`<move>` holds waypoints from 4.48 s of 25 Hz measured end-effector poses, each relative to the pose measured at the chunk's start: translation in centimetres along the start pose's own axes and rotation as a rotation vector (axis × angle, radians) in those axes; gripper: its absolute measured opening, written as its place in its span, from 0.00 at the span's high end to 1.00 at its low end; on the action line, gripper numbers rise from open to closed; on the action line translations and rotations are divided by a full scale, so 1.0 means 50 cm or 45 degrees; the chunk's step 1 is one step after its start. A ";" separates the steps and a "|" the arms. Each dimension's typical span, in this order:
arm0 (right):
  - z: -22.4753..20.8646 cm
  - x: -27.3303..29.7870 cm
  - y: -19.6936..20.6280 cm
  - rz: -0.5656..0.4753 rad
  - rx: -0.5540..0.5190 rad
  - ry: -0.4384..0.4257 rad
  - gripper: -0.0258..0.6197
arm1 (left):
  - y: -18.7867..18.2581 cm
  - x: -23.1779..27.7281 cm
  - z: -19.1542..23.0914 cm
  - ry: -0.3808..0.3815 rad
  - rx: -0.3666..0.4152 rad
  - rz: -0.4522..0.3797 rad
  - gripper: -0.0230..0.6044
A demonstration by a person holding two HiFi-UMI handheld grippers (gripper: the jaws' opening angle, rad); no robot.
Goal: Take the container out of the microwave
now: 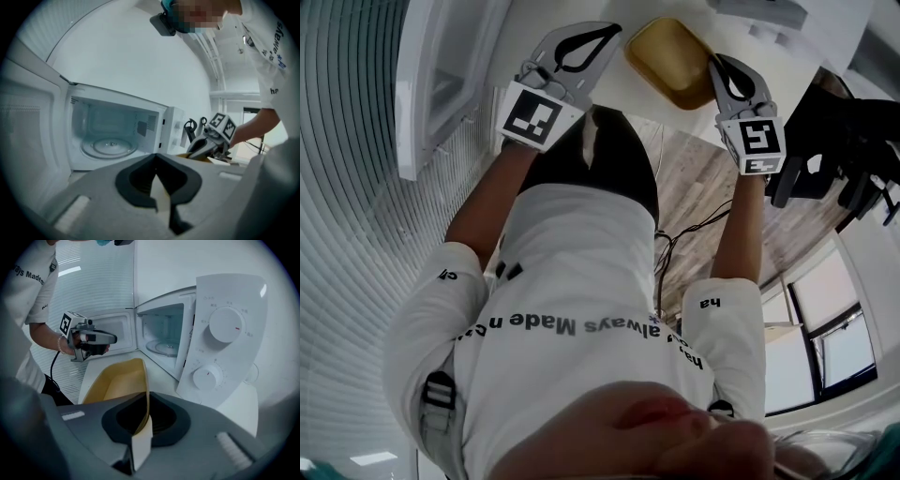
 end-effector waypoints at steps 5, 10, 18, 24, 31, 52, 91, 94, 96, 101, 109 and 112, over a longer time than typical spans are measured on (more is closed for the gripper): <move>-0.010 -0.005 0.008 0.014 -0.058 -0.057 0.94 | 0.018 0.009 -0.017 0.010 -0.002 0.023 0.96; -0.023 0.002 0.015 0.039 -0.125 -0.122 0.94 | 0.033 0.015 -0.024 0.004 -0.010 0.035 0.96; -0.042 0.020 0.037 0.127 -0.221 -0.185 0.94 | 0.049 0.021 -0.022 0.005 -0.013 0.064 0.96; -0.051 0.036 0.052 0.191 -0.284 -0.205 0.94 | 0.060 0.026 -0.017 0.011 -0.008 0.089 0.96; -0.059 0.051 0.063 0.226 -0.345 -0.194 0.90 | 0.065 0.030 -0.013 0.021 0.010 0.110 0.96; -0.026 -0.098 -0.103 -0.095 -0.125 0.206 0.87 | -0.093 0.000 -0.042 0.013 0.027 0.032 0.96; 0.339 -0.554 -0.574 -0.788 0.161 0.392 0.89 | -0.637 -0.226 -0.269 0.102 0.036 -0.306 0.96; 0.352 -0.562 -0.580 -0.807 0.140 0.384 0.89 | -0.647 -0.237 -0.281 0.111 0.042 -0.324 0.96; 0.355 -0.563 -0.584 -0.807 0.135 0.388 0.89 | -0.652 -0.239 -0.288 0.120 0.049 -0.331 0.96; 0.359 -0.564 -0.589 -0.807 0.122 0.389 0.89 | -0.648 -0.242 -0.290 0.121 0.028 -0.347 0.96; 0.355 -0.559 -0.591 -0.794 0.107 0.389 0.89 | -0.645 -0.238 -0.279 0.102 0.028 -0.341 0.96; 0.353 -0.559 -0.594 -0.792 0.121 0.388 0.89 | -0.648 -0.235 -0.277 0.107 0.033 -0.337 0.96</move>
Point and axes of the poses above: the fingertips, and each gripper's own axes: x forward along the fingers, z to its left, y out of its underside, the point moved 10 cm from there along -x, backward along the fingers, and after that the axes turned 6 degrees about -z, right-handed, at the moved point
